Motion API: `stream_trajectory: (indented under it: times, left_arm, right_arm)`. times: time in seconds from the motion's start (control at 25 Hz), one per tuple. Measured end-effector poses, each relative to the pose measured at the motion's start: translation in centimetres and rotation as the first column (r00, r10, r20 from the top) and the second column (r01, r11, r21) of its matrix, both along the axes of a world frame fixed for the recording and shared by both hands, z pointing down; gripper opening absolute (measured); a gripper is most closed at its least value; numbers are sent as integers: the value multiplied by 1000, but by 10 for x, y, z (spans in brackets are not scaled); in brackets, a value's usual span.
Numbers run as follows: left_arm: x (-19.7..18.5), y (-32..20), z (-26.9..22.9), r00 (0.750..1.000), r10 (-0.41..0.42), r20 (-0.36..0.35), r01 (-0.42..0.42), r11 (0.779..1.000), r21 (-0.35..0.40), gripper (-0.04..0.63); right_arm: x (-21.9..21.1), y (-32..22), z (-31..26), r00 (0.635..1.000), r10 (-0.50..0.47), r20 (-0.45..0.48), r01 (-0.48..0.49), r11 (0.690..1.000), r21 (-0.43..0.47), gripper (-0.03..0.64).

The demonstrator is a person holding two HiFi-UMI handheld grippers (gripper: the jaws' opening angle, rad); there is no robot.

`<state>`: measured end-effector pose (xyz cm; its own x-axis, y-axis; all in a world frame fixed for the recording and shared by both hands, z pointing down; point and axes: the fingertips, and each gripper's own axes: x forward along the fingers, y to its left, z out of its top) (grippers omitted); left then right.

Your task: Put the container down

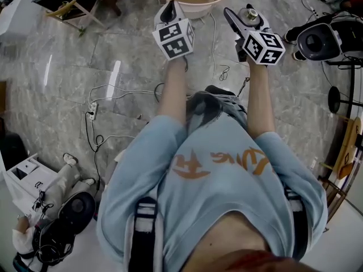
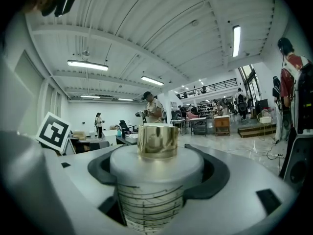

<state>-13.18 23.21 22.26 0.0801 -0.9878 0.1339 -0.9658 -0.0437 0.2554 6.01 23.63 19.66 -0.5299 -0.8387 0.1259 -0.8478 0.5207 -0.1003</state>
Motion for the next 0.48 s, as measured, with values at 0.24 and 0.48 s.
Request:
stream_trajectory:
  times: [0.24, 0.48]
  left_arm:
    - [-26, 1, 10, 998, -59, -27, 58, 998, -32, 26]
    - [2, -27, 3, 1000, 14, 10, -14, 1000, -21, 26]
  right_arm:
    - [22, -5, -5, 999, 43, -22, -43, 999, -5, 364]
    - [28, -32, -3, 999, 43, -13, -43, 999, -17, 364]
